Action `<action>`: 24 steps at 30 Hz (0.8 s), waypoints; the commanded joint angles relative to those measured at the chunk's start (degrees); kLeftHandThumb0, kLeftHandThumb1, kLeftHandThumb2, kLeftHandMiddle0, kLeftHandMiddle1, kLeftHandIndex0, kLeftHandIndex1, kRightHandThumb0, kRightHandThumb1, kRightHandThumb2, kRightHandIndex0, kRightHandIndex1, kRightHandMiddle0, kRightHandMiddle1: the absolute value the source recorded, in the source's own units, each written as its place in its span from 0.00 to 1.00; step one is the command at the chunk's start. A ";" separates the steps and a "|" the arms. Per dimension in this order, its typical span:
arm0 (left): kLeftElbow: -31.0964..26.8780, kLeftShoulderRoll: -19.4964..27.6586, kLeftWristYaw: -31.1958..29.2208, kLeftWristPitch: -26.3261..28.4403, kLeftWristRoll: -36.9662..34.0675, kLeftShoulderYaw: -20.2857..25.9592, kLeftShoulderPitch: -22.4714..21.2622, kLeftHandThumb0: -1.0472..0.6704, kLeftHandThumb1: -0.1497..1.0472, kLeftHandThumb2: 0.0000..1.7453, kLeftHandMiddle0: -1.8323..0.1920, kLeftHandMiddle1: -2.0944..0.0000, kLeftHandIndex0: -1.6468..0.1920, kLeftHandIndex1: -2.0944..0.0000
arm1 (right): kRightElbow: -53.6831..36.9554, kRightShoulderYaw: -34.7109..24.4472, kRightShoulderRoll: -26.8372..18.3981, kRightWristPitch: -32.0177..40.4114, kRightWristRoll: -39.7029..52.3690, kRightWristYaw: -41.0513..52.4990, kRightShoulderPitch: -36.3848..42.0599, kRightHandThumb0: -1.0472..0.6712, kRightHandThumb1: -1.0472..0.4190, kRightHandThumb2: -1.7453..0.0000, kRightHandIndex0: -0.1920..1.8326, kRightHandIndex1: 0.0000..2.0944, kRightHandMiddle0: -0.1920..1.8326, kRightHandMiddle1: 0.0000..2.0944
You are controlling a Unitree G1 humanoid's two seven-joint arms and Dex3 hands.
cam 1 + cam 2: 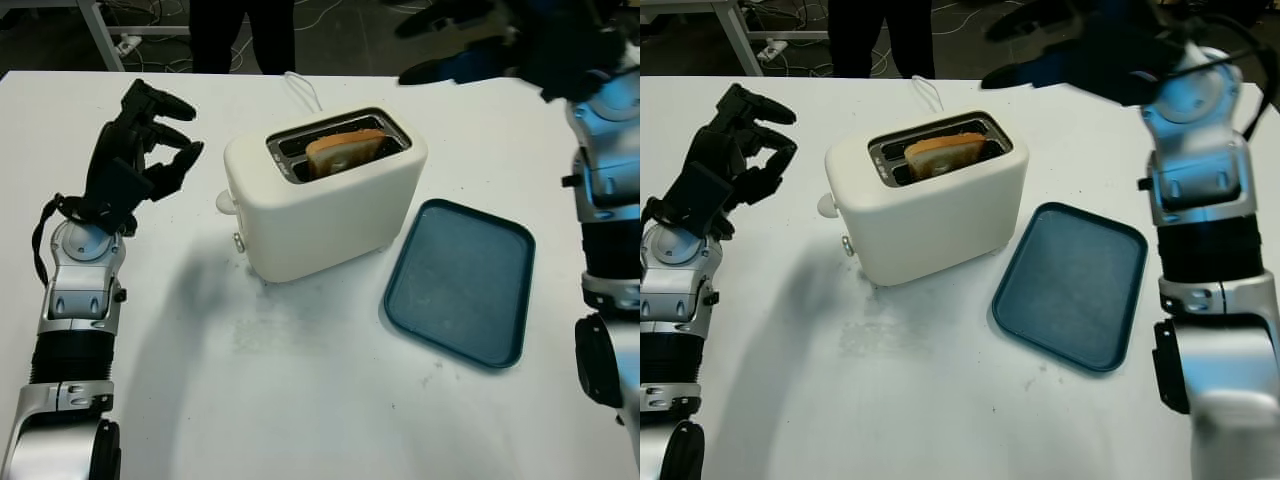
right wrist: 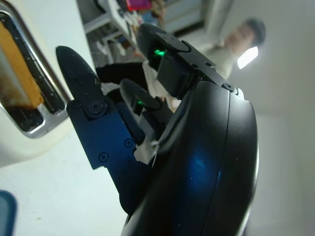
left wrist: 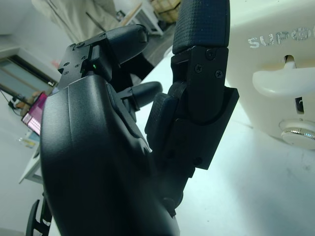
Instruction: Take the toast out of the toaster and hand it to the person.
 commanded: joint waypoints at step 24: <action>0.15 -0.07 0.39 -0.84 -0.15 -0.11 0.31 0.00 0.89 0.19 0.91 0.20 0.90 0.24 | 16.85 11.70 1.88 -22.93 -22.61 -13.14 -1.36 0.46 0.31 1.00 0.49 0.25 0.58 0.05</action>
